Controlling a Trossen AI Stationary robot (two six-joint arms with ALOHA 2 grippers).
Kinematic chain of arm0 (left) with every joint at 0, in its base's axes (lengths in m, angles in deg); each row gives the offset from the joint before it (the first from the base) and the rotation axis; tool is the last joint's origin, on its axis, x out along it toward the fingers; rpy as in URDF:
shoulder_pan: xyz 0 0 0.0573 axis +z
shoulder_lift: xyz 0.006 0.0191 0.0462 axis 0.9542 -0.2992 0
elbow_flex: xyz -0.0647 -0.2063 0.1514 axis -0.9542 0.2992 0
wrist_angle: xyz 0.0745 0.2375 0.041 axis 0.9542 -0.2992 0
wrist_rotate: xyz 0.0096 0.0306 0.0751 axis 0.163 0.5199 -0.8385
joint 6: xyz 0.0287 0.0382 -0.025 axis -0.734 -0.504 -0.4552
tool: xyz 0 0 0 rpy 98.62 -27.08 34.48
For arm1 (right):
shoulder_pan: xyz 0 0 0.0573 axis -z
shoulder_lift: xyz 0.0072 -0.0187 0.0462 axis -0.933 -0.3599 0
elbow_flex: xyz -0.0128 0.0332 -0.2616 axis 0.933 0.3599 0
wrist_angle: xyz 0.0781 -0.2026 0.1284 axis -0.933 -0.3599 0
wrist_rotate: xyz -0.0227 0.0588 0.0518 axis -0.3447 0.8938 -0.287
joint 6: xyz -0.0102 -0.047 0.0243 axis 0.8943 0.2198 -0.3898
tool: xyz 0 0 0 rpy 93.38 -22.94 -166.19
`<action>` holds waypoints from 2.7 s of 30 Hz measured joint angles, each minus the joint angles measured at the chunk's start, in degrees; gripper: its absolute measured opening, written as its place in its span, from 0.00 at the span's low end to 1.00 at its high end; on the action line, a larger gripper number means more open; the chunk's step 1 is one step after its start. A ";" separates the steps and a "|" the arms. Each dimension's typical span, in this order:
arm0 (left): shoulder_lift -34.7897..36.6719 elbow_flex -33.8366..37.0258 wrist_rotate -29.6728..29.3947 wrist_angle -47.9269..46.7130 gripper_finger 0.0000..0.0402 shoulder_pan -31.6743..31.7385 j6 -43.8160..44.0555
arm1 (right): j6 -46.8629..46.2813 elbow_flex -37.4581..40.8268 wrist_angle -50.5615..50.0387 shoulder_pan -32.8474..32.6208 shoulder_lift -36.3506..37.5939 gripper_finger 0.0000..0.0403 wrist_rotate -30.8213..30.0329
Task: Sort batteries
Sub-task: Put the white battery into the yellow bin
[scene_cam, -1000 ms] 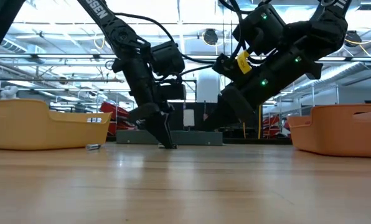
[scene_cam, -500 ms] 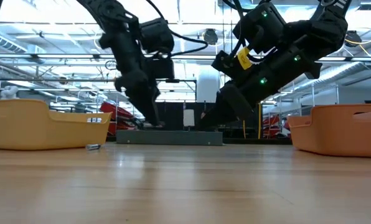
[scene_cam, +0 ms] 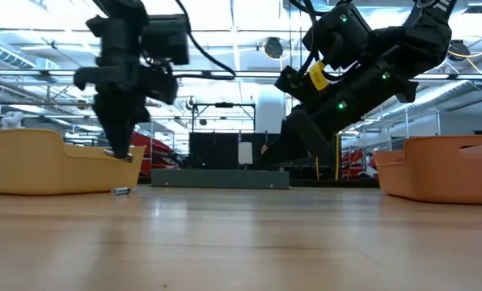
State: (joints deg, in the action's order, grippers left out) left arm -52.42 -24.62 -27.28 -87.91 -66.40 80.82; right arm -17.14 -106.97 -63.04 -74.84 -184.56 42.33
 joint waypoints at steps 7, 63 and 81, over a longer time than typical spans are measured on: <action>7.89 4.39 -2.41 0.05 0.05 -0.34 7.22 | 0.08 0.00 0.02 0.00 0.00 0.30 1.42; 3.18 4.44 -12.52 5.70 0.46 -8.46 7.86 | 0.60 -0.02 -1.02 1.14 0.00 0.30 4.51; -6.95 4.33 -5.64 8.38 0.46 -7.39 15.83 | 0.54 -0.02 -0.93 1.14 0.00 0.30 4.51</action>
State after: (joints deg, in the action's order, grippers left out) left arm -59.37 -20.29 -32.93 -79.53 -73.79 96.65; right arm -16.60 -107.00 -63.97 -73.71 -184.56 46.83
